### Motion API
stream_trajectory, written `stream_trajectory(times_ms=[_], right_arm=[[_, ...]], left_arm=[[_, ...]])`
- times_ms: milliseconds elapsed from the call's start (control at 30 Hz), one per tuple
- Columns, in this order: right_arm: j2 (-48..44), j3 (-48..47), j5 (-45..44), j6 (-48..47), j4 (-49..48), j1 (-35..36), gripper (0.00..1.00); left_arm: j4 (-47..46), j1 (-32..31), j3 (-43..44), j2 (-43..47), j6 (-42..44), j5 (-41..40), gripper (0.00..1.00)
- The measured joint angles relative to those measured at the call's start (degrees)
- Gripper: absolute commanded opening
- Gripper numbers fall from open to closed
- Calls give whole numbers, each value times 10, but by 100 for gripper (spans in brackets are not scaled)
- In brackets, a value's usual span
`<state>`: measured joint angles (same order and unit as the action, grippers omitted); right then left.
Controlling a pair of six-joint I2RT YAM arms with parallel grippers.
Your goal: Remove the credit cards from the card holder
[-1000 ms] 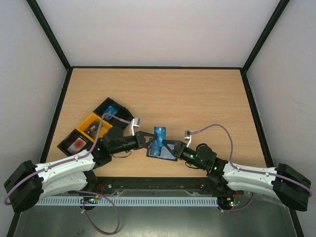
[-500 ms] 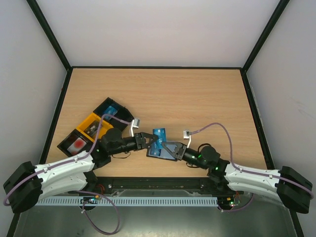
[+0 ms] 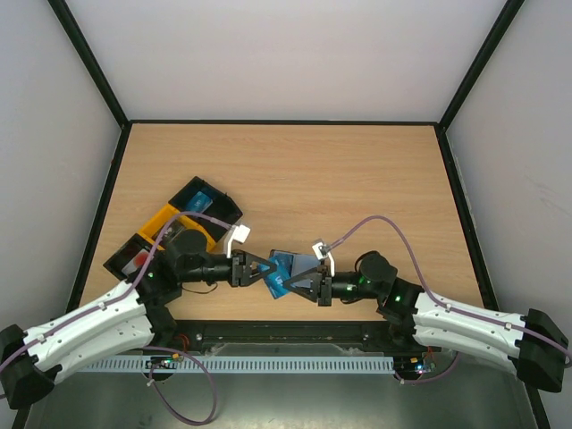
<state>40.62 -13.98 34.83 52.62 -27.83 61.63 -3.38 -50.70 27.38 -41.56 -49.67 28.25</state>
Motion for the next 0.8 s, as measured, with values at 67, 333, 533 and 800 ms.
stream_trajectory(times_ms=[67,333,533,800], right_arm=[[1,-3,24,-7,9,0,2],[7,-16,73,-31,42,0,2],[7,-17,101,-41,53,0,2],[16,-24,105,-59,71,0,7]], left_arm=[[30,3,6,15,20,11,43],[115,17,13,47,68,65,24],[130,23,20,49,90,106,11],[127,28,21,49,97,136,3]])
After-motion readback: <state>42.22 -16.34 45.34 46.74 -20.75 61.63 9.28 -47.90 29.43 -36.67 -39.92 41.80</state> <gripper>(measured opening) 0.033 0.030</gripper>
